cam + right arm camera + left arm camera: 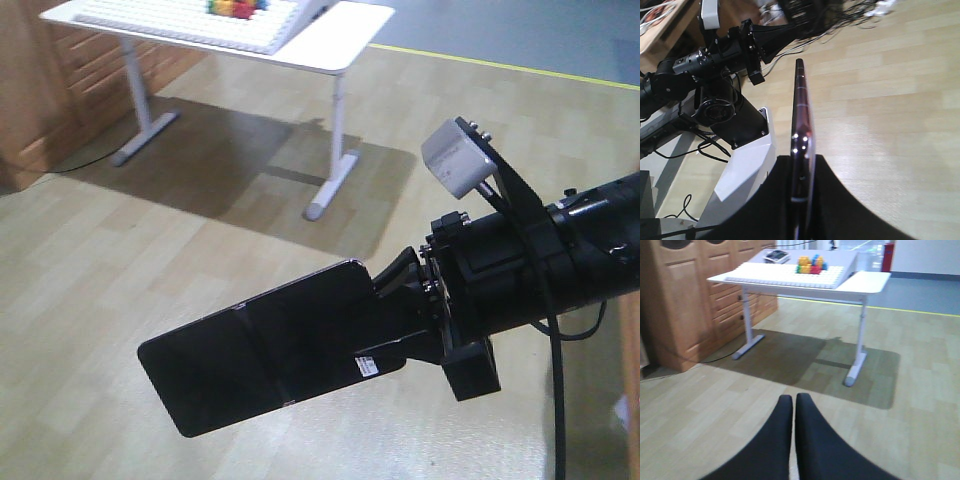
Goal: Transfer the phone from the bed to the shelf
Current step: 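Carry the phone in the right gripper while driving toward the white desk, then hold the black phone in the right gripper while driving past the white desk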
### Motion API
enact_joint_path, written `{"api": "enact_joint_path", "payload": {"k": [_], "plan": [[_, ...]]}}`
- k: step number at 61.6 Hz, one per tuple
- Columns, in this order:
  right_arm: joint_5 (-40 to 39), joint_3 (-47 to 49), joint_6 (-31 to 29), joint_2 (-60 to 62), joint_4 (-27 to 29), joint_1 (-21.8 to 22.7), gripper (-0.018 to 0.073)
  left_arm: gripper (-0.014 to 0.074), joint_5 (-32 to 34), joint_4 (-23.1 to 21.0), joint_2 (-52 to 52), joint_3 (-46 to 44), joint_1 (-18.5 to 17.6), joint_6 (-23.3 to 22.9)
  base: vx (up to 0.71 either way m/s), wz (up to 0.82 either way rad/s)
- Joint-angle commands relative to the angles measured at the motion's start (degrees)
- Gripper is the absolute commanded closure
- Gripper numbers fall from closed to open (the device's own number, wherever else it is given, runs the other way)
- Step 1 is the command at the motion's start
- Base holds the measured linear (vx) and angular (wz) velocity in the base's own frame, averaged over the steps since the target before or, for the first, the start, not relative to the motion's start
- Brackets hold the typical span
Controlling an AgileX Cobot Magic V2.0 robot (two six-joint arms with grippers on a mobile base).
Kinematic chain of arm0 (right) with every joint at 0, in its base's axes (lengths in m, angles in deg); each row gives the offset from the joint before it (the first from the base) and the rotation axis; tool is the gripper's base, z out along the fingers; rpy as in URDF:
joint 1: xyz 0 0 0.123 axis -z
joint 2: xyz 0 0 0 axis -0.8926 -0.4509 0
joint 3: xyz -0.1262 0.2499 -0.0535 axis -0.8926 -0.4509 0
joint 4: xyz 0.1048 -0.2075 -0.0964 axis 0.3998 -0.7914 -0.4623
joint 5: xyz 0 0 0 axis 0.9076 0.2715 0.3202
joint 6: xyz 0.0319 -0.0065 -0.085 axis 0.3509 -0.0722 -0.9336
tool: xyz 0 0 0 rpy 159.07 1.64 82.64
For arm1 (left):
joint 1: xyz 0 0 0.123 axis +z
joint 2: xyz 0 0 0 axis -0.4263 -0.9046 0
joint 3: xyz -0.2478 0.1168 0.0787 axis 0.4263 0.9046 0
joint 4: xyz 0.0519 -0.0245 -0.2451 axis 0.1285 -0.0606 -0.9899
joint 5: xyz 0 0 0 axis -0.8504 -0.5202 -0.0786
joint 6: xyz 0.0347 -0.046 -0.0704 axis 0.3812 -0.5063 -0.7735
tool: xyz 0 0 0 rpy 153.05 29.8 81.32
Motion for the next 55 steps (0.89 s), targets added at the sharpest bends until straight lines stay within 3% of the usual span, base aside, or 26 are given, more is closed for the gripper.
{"api": "enact_joint_path", "payload": {"k": [1,27,55], "plan": [[4.3,1.5,-0.3,1.7,5.2,-0.1,0.0561,0.0596,4.2,-0.4,0.3,0.1,-0.2,-0.2,0.15,-0.53],[4.3,1.5,-0.3,1.7,5.2,-0.1,0.0561,0.0596,4.2,-0.4,0.3,0.1,-0.2,-0.2,0.14,-0.44],[4.3,1.5,-0.3,1.7,5.2,-0.1,0.0561,0.0596,4.2,-0.4,0.3,0.1,-0.2,-0.2,0.15,-0.16]]}}
